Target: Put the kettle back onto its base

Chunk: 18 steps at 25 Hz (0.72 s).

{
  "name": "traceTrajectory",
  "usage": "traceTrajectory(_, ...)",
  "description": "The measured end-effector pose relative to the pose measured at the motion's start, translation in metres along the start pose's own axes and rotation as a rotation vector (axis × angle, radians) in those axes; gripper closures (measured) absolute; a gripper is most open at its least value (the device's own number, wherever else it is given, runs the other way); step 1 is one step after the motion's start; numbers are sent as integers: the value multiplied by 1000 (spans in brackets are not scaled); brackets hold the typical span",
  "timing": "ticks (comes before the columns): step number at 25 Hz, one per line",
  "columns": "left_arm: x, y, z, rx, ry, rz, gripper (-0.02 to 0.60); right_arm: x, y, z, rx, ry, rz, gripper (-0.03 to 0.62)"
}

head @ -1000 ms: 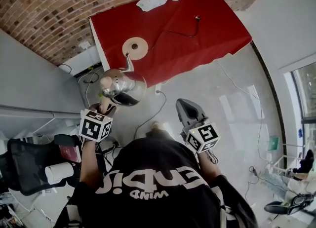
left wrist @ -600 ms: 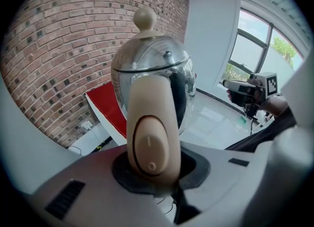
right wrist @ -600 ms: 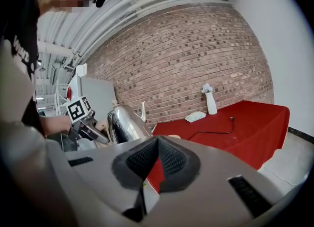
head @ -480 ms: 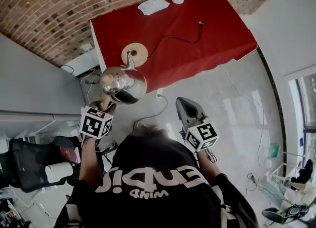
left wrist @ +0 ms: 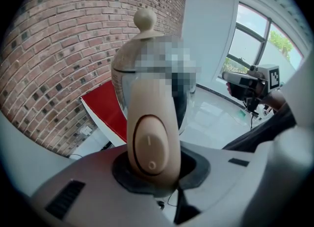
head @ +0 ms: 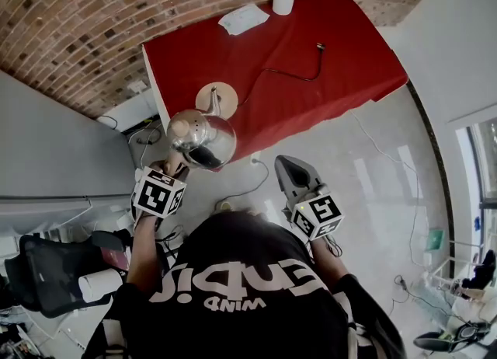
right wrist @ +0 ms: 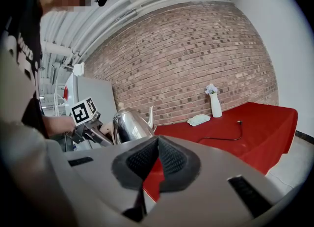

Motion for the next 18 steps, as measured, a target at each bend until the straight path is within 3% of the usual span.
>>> traceTrajectory(18,54,-61,-74,-3,-52,-17,517,0,-36,0,-19,-28,-8,572)
Point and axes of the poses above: the fingertips, and each gripper's own axes: y backward along the fingers, z to its right, x out of its top, the point moved 5 cm from there along y, backward along the fingers
